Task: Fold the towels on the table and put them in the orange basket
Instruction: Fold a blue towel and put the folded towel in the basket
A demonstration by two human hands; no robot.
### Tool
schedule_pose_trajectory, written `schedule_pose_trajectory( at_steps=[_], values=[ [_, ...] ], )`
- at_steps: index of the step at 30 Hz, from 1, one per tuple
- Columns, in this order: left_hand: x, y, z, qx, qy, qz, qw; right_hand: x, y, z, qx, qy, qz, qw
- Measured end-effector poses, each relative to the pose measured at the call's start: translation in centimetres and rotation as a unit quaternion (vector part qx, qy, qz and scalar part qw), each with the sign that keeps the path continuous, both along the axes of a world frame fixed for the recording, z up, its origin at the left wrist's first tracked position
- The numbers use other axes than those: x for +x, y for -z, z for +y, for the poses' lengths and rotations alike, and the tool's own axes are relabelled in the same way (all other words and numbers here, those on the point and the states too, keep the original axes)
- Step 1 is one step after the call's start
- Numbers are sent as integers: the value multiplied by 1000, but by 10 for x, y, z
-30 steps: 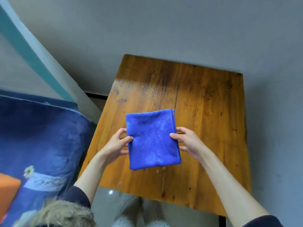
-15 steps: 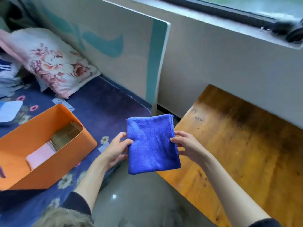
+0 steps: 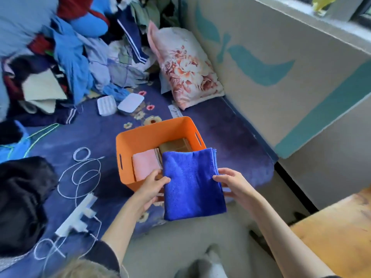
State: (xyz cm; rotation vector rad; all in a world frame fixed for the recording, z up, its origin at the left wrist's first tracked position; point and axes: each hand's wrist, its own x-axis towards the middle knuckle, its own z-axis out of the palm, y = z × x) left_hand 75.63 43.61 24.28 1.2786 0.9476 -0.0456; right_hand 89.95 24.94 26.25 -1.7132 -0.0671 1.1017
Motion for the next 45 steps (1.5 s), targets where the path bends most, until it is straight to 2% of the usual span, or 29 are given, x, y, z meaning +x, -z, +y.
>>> schedule_pose_trajectory(
  at_steps=[8,11,14,19,22,26,32,36,41,43,45],
  values=[
    [17,23,96,19,-75,39,996,48,31,127,-17,-68,7,998],
    [37,49,134,62,-103,92,988,68,62,178,-37,-93,15,995],
    [52,84,167,109,-91,159,977,82,98,221,-66,-114,34,991],
    [62,139,202,171,-104,263,944,92,164,277,-102,-137,26,985],
    [66,164,212,216,-73,314,922,88,198,298,-128,-155,33,979],
    [75,193,220,277,-11,338,900,83,238,314,-171,-166,47,970],
    [86,208,228,313,50,389,865,81,256,324,-206,-158,59,964],
    [91,215,230,336,64,427,837,83,265,333,-204,-220,-7,954],
    [86,221,228,338,69,419,840,90,272,334,-224,-290,-68,928],
    [85,221,226,345,104,405,840,87,274,333,-231,-301,-107,919],
    [87,224,224,364,190,391,824,80,272,330,-228,-300,-219,900]
  ],
)
